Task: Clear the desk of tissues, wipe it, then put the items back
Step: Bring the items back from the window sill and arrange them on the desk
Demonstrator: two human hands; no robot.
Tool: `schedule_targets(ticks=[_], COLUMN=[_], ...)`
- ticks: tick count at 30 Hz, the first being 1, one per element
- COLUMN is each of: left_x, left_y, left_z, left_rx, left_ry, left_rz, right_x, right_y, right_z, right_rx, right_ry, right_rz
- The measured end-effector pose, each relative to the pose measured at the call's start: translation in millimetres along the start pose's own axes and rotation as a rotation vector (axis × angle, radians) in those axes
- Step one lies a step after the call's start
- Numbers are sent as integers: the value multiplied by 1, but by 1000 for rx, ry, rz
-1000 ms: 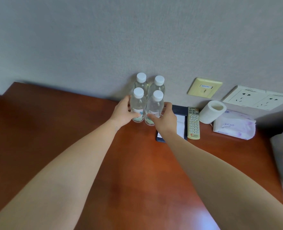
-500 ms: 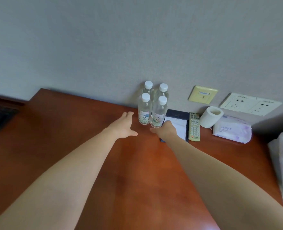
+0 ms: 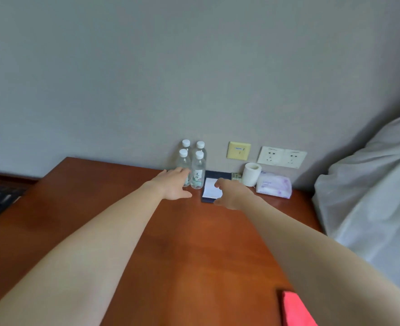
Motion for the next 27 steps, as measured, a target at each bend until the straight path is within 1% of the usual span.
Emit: schedule_targets(ticks=[6, 12, 16, 20, 24, 27], left_x=[-38, -51, -56, -75, -101, -128], left_y=[-89, -189, -266, -360, -455, -529], left_z=[-1, -17, -35, -44, -55, -74], left_rx=[42, 103, 167, 176, 213, 237], left_ry=[-15, 36, 42, 30, 27, 40], left_rz=[-131, -310, -485, -688, -862, -993], right_x=[-92, -187, -254, -335, -429, -509], right_y=[-58, -140, -203, -265, -316, -349], right_z=[20, 23, 22, 23, 23, 14], right_rx=[-10, -32, 31, 74, 76, 103], right_ry=[-129, -199, -251, -305, -391, -424], right_rz=[-123, -291, -430, -590, -751, -895])
Point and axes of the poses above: each hand's wrist, its own x-axis towards the middle knuckle, its own z-axis out of the back of the hand, y = z × x, the point moved 8 cm from there along x, towards the middle knuckle, and after that the axes turned 6 degrees about -z, right-handed, at the moved point
